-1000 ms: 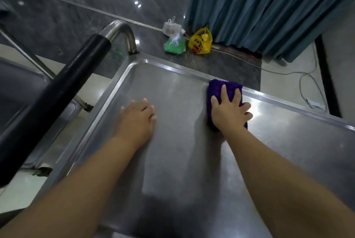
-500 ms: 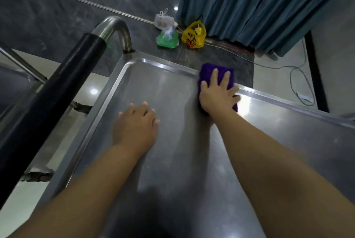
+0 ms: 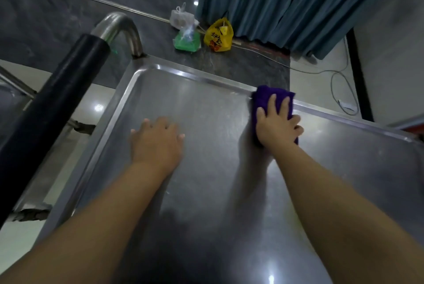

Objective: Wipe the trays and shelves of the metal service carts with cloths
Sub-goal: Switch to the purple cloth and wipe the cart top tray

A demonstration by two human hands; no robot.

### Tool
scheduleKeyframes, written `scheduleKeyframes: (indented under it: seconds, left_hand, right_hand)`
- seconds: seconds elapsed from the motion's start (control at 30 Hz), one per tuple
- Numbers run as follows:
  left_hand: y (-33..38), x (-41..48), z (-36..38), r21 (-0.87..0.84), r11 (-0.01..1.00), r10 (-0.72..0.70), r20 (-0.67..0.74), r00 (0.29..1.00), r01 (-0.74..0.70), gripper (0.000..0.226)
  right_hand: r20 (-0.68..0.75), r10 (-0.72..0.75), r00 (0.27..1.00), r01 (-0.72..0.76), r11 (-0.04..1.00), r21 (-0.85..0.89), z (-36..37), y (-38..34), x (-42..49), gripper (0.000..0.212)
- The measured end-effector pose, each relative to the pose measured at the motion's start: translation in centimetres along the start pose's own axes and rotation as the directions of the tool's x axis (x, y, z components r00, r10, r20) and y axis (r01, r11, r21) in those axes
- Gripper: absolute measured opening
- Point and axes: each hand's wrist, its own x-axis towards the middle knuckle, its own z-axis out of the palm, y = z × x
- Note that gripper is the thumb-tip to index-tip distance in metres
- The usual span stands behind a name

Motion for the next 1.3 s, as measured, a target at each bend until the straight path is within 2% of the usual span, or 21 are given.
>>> scheduleKeyframes:
  seconds: [0.07,0.17,0.27,0.33,0.43,0.53,0.6,0.67,0.73,0.8,0.87,0.9,0.97,1.0,1.03,1.07,1.1,1.13,1.17,1.23,1.3]
  left_hand:
    - [1.2,0.2,-0.5,0.035,0.999,0.005,-0.013,1.000,-0.005,0.037]
    - [4.6,0.3,-0.1,-0.083,0.979,0.181,-0.044,0.982,-0.184,0.041]
    - [7.7,-0.1,1.7,-0.139,0.946,0.296,0.009,0.955,-0.292,0.053]
    - [8.0,-0.3,3.0,-0.090,0.954,0.289,0.028,0.957,-0.285,0.055]
    - [7.8,0.1,3.9,-0.064,0.955,0.290,0.017,0.957,-0.289,0.055]
    - [8.2,0.3,3.9,-0.076,0.949,0.307,0.016,0.952,-0.305,0.053]
    - [8.5,0.0,4.0,-0.073,0.956,0.287,0.013,0.958,-0.286,0.052]
    - [8.6,-0.2,4.1,-0.046,0.963,0.268,0.014,0.963,-0.267,0.053]
    - [8.6,-0.3,4.2,-0.041,0.966,0.254,0.010,0.967,-0.254,0.054]
    - [8.6,-0.4,4.3,-0.032,0.969,0.245,0.010,0.969,-0.245,0.055]
    - [8.6,-0.5,4.3,-0.028,0.971,0.236,0.009,0.972,-0.236,0.054]
    - [8.7,-0.5,4.3,-0.030,0.972,0.234,0.009,0.972,-0.234,0.054]
    - [8.9,-0.5,4.3,-0.028,0.972,0.234,0.012,0.972,-0.234,0.054]
    - [9.0,-0.5,4.3,-0.023,0.973,0.231,0.015,0.973,-0.231,0.054]
    - [9.1,-0.5,4.3,-0.019,0.974,0.224,0.014,0.974,-0.224,0.054]
    - [9.3,-0.6,4.3,-0.017,0.977,0.213,0.014,0.977,-0.213,0.054]
    - [9.4,-0.7,4.4,-0.014,0.980,0.200,0.016,0.980,-0.200,0.054]
    - [9.4,-0.9,4.4,-0.011,0.982,0.188,0.018,0.982,-0.188,0.054]
    - [9.5,-1.0,4.5,-0.012,0.984,0.178,0.019,0.984,-0.178,0.054]
    - [9.6,-1.3,4.4,-0.019,0.987,0.160,0.023,0.987,-0.160,0.054]
    - [9.6,-1.5,4.2,-0.028,0.989,0.145,0.028,0.989,-0.144,0.053]
  right_hand:
    - [0.026,-0.140,0.990,0.140,0.990,-0.002,0.7,-0.7,-1.5,0.059]
    - [0.070,-0.365,0.928,0.369,0.928,-0.049,1.7,0.2,-3.9,0.058]
    - [0.074,-0.443,0.893,0.448,0.892,-0.063,2.0,3.3,-4.7,0.057]
    - [0.024,-0.351,0.936,0.352,0.935,-0.050,1.3,6.6,-3.4,0.057]
    - [-0.033,-0.037,0.999,0.037,0.999,-0.021,-0.5,12.3,-0.2,0.057]
    - [-0.019,0.228,0.973,-0.227,0.973,0.050,-1.6,13.6,2.4,0.058]
    - [-0.018,0.288,0.958,-0.285,0.954,0.099,-1.5,11.4,3.1,0.058]
    - [-0.011,0.146,0.989,-0.144,0.984,0.103,-1.2,8.2,2.6,0.058]
    - [0.027,-0.173,0.985,0.173,0.985,0.027,-0.1,5.8,0.6,0.058]
    - [0.075,-0.482,0.873,0.486,0.873,-0.045,0.7,5.7,-2.3,0.058]
    - [0.099,-0.611,0.785,0.617,0.786,-0.040,0.3,8.4,-2.8,0.057]
    - [0.094,-0.616,0.782,0.622,0.780,-0.066,-0.1,10.5,-2.1,0.058]
    - [0.060,-0.460,0.886,0.464,0.876,-0.132,-0.9,14.8,-0.3,0.057]
    - [0.032,-0.282,0.959,0.284,0.954,-0.098,-1.3,16.5,0.3,0.056]
    - [0.001,-0.094,0.996,0.094,0.995,-0.030,-1.5,17.3,0.6,0.055]
    - [-0.017,0.042,0.999,-0.042,0.998,0.041,-1.6,17.2,0.2,0.055]
    - [-0.023,0.100,0.995,-0.099,0.993,0.070,-1.4,16.3,-0.7,0.055]
    - [-0.006,0.087,0.996,-0.086,0.994,0.069,-1.0,14.9,-2.2,0.055]
    - [0.024,0.012,1.000,-0.013,0.998,0.060,-0.4,13.5,-3.8,0.055]
    - [0.052,-0.295,0.954,0.294,0.956,0.015,1.2,11.7,-8.0,0.055]
    - [0.129,-0.616,0.777,0.622,0.783,-0.012,1.7,12.1,-11.6,0.054]
